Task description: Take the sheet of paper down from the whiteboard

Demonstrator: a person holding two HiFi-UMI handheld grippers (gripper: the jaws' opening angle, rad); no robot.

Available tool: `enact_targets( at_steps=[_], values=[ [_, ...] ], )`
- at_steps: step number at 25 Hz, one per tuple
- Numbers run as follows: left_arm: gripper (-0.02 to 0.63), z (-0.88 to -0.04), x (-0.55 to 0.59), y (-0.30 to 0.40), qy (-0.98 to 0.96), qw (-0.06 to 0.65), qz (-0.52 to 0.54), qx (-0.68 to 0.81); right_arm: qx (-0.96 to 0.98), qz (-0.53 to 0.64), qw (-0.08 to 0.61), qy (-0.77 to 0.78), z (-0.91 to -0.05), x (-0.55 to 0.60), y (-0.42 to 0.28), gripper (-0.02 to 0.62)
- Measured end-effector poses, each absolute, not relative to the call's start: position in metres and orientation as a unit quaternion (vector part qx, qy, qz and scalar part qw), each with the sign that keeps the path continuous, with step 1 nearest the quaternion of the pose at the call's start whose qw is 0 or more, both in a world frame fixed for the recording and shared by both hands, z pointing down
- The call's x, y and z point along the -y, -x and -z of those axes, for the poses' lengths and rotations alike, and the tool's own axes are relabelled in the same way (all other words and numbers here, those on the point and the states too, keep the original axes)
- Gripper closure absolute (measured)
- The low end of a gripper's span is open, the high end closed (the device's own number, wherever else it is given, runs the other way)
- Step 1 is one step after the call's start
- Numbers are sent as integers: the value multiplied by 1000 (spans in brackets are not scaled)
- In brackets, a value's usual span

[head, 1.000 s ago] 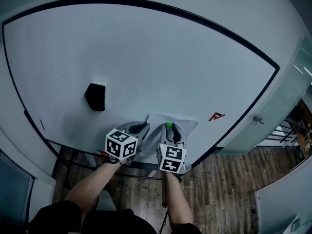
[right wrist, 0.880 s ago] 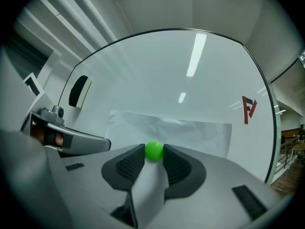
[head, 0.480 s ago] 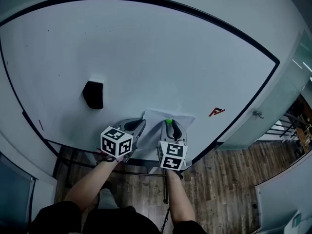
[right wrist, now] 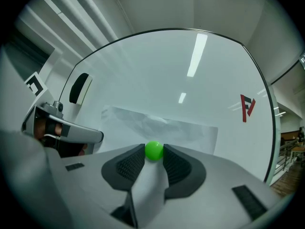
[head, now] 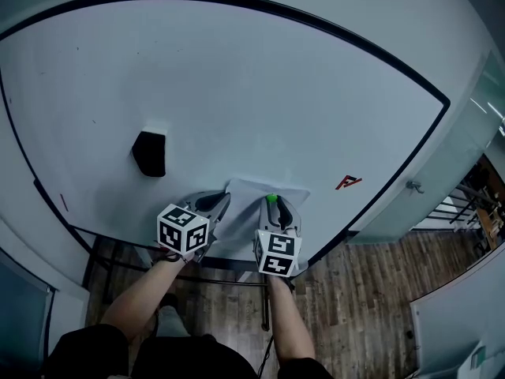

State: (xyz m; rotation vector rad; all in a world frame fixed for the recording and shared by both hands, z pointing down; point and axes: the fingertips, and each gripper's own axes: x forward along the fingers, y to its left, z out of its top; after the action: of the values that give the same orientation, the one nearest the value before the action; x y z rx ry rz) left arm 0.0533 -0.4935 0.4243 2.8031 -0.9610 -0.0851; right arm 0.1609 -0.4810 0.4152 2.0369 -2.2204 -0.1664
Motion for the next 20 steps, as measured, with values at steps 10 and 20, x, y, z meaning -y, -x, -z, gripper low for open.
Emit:
enact_targets(
  at_steps=[10, 20],
  values=[
    [588, -428, 494, -44, -940, 93, 33, 326, 739, 60, 70, -667, -418, 482, -157, 463],
    [587, -429, 494, -34, -938, 97, 38, 331, 740, 60, 72, -666, -421, 482, -158, 463]
  ],
)
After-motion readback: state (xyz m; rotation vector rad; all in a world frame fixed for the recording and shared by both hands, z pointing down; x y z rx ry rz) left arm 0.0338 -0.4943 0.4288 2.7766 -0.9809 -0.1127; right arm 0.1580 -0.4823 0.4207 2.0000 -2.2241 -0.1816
